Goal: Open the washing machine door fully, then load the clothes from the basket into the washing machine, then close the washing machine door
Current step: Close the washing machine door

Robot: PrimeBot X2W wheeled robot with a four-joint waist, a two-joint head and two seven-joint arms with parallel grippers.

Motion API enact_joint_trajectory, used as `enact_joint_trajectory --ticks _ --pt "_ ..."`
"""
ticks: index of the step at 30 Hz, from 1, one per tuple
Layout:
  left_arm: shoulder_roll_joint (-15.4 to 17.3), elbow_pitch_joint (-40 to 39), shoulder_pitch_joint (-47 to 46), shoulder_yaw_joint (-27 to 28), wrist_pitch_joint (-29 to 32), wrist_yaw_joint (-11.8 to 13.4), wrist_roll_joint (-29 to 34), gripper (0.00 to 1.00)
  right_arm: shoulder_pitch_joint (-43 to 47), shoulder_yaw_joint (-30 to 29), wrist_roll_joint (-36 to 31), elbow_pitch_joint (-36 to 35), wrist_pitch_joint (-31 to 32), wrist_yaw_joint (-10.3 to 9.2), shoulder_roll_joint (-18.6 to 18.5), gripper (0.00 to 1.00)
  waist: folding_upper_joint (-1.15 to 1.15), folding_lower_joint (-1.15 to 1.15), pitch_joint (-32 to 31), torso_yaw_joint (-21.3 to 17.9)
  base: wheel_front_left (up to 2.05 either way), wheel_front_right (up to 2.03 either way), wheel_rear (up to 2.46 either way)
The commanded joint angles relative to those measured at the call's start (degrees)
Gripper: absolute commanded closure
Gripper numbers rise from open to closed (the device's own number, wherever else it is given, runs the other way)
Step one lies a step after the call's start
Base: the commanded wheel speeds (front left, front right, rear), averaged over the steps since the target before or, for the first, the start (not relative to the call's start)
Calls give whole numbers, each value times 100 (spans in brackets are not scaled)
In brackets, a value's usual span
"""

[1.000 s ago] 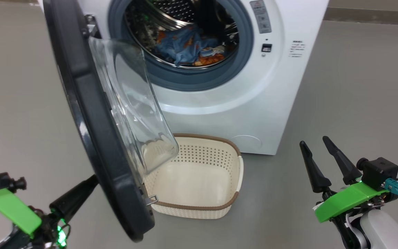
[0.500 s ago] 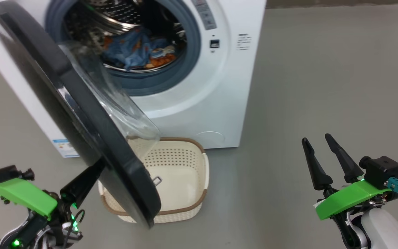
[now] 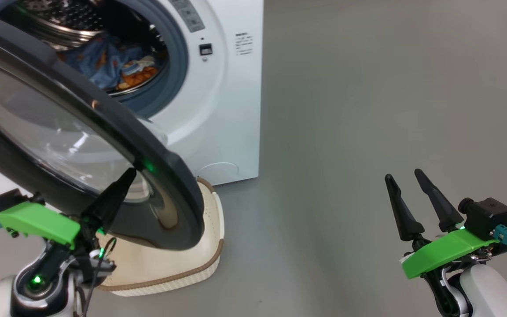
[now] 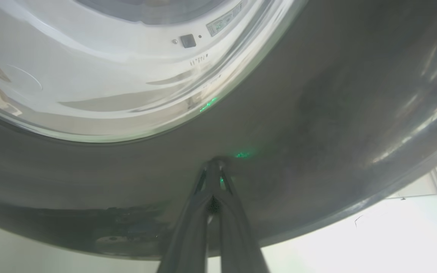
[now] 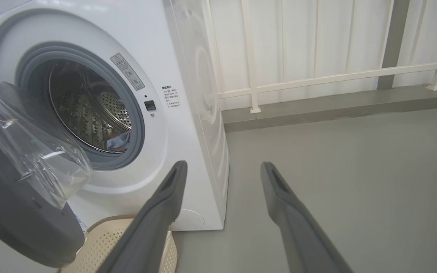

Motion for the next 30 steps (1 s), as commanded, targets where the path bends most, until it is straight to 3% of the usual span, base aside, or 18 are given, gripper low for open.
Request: enact_joint_trajectory --ticks 1,17,30 --pt "66 -96 -240 97 -29 -80 12 100 -98 70 79 -138 -47 25 -55 0 0 -1 31 -80 0 0 0" --pt "57 294 -422 -27 -300 -364 87 100 -65 23 53 -112 -47 25 -67 0 0 -1 -83 130 0 0 0" --pt "136 165 -300 97 -439 -429 158 100 -23 6 59 -120 -47 25 -99 0 0 -1 -134 450 0 0 0"
